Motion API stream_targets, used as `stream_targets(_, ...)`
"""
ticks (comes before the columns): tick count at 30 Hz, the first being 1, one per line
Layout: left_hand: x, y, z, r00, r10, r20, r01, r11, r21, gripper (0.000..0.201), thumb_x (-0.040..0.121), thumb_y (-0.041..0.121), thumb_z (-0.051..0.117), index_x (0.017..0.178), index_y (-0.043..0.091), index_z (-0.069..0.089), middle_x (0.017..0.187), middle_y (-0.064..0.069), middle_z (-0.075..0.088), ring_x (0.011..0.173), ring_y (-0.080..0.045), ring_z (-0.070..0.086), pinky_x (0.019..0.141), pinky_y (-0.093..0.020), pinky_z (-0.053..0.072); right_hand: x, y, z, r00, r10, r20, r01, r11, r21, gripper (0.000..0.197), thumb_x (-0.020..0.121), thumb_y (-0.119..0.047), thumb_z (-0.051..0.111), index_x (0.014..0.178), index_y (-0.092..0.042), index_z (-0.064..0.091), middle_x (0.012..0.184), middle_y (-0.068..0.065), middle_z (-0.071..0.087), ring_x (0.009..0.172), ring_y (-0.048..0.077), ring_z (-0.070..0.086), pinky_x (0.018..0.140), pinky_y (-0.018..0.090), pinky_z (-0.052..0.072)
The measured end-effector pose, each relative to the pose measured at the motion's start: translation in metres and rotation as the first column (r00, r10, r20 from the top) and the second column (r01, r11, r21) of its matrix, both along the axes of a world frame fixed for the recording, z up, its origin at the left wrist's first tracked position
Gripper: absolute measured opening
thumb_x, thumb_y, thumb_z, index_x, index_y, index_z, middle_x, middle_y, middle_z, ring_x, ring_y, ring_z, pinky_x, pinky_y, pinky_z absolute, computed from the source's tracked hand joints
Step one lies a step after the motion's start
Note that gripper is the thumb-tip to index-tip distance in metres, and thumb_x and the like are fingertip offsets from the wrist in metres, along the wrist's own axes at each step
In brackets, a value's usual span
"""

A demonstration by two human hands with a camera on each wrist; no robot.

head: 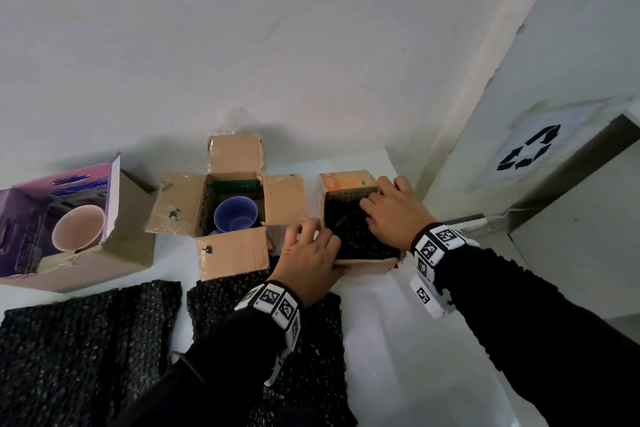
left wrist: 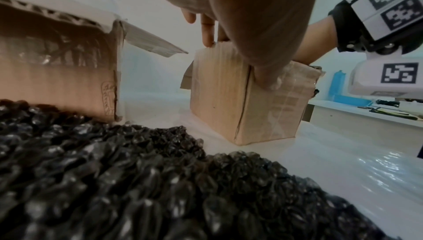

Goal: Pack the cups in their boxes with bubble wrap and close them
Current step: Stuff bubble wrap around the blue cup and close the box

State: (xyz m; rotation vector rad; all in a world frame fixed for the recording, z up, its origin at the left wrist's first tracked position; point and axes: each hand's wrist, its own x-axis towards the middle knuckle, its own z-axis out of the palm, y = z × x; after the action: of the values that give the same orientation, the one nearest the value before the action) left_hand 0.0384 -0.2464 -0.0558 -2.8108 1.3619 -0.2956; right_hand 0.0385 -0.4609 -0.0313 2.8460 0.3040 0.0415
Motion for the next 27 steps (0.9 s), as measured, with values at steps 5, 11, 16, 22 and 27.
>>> stream_targets(5, 0.002, 0.000, 0.001, 1.000, -0.011, 0.010, 0.011, 1.000, 0.017, 0.043, 0.070, 0.057, 0.061, 0.088, 0.018, 0.057, 0.092, 0.001, 0.063, 0.107, -0.030, 0.050, 0.088, -0.047, 0.029, -0.009, 0.001, 0.003, 0.995, -0.073, -0.064, 0.073, 0.997, 0.009, 0.012, 0.075, -0.023, 0.056, 0.085, -0.018, 0.061, 0.082, -0.002, 0.067, 0.107, 0.027, 0.046, 0.089, 0.044, 0.022)
stream_targets(11, 0.000, -0.003, 0.002, 0.999, 0.025, -0.021, -0.024, 0.999, 0.045, 0.044, 0.067, 0.056, 0.067, 0.089, 0.018, 0.061, 0.093, 0.002, 0.066, 0.110, -0.030, 0.048, 0.096, -0.057, 0.032, -0.021, 0.006, 0.006, 0.989, -0.151, 0.007, 0.151, 0.989, 0.004, 0.036, 0.071, -0.011, 0.032, 0.087, -0.020, 0.063, 0.078, 0.000, 0.064, 0.093, 0.028, 0.048, 0.080, 0.041, 0.027)
stream_targets(16, -0.002, -0.002, 0.002, 0.999, 0.036, -0.018, -0.035, 0.997, 0.066, 0.044, 0.072, 0.058, 0.058, 0.091, 0.020, 0.068, 0.097, 0.005, 0.066, 0.114, -0.029, 0.048, 0.100, -0.061, 0.029, -0.022, 0.022, 0.008, 0.965, -0.248, -0.080, 0.253, 0.965, 0.066, 0.029, 0.082, -0.011, 0.040, 0.108, -0.017, 0.052, 0.092, 0.005, 0.067, 0.114, 0.030, 0.041, 0.089, 0.043, 0.020)
stream_targets(22, -0.004, 0.000, -0.003, 0.999, 0.042, 0.011, -0.043, 0.999, 0.017, 0.043, 0.074, 0.057, 0.051, 0.088, 0.021, 0.070, 0.106, 0.003, 0.060, 0.115, -0.025, 0.039, 0.100, -0.054, 0.023, -0.018, 0.022, 0.017, 0.957, -0.286, -0.047, 0.288, 0.957, 0.037, 0.025, 0.083, -0.008, 0.039, 0.100, -0.017, 0.056, 0.098, 0.005, 0.066, 0.107, 0.029, 0.044, 0.085, 0.041, 0.030)
stream_targets(27, -0.004, 0.001, -0.005, 0.999, 0.029, 0.029, -0.029, 1.000, 0.005, 0.039, 0.075, 0.056, 0.051, 0.090, 0.023, 0.067, 0.099, 0.005, 0.062, 0.114, -0.027, 0.043, 0.098, -0.056, 0.021, -0.027, 0.021, 0.006, 0.967, -0.244, -0.077, 0.245, 0.970, -0.004, 0.031, 0.074, -0.009, 0.047, 0.104, -0.016, 0.056, 0.086, 0.005, 0.065, 0.103, 0.031, 0.044, 0.079, 0.040, 0.026)
